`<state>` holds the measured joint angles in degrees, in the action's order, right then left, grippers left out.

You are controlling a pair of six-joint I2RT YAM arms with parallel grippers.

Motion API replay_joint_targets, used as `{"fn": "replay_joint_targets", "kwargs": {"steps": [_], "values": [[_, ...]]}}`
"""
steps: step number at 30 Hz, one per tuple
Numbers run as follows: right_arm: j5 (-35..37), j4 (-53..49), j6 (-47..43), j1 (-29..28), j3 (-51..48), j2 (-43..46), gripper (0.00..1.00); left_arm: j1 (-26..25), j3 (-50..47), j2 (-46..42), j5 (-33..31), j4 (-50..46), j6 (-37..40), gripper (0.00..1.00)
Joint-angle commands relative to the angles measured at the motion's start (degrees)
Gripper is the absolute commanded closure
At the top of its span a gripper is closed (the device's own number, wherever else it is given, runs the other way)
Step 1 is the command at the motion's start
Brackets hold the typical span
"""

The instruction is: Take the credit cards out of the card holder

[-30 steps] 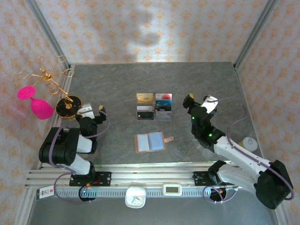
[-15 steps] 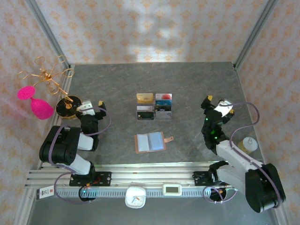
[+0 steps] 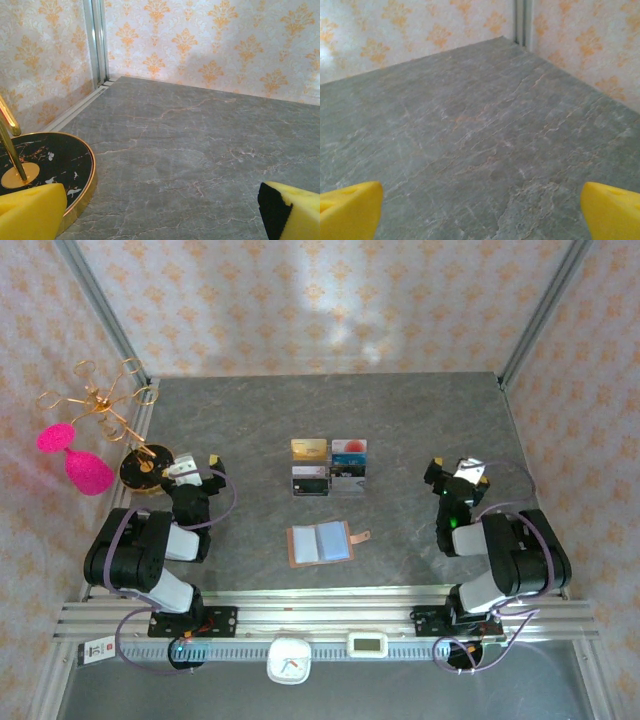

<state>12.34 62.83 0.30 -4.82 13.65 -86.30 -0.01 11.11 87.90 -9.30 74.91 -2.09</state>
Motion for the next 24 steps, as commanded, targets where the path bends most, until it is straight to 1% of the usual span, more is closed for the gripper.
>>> {"fn": "replay_joint_targets", "kwargs": {"steps": [1,3,4,6,7,24], "values": [[-3.45,13.05,-1.50,0.95,-2.26,-1.75,0.00,-0.25,0.19,-0.01,-0.46,2.52,-0.85,0.01],[-3.72,7.76,-1.18,0.95,-0.79,-0.41,0.00,-0.25,0.22,-0.01,-0.43,2.56,-0.86,0.01],[-3.64,10.16,-1.39,0.95,-1.14,-1.36,0.00,-0.25,0.20,0.00,-0.47,2.52,-0.86,0.01],[-3.68,8.00,-1.10,0.95,-0.65,-0.72,0.00,-0.25,0.22,-0.01,-0.53,2.52,-0.80,0.01],[-3.62,9.65,-1.36,0.95,-1.13,-1.11,0.00,-0.25,0.22,-0.01,-0.54,2.51,-0.81,0.01],[-3.72,9.13,-1.32,0.95,-1.06,-0.80,0.00,-0.52,0.53,0.08,-0.19,1.99,-0.35,0.01]]}}
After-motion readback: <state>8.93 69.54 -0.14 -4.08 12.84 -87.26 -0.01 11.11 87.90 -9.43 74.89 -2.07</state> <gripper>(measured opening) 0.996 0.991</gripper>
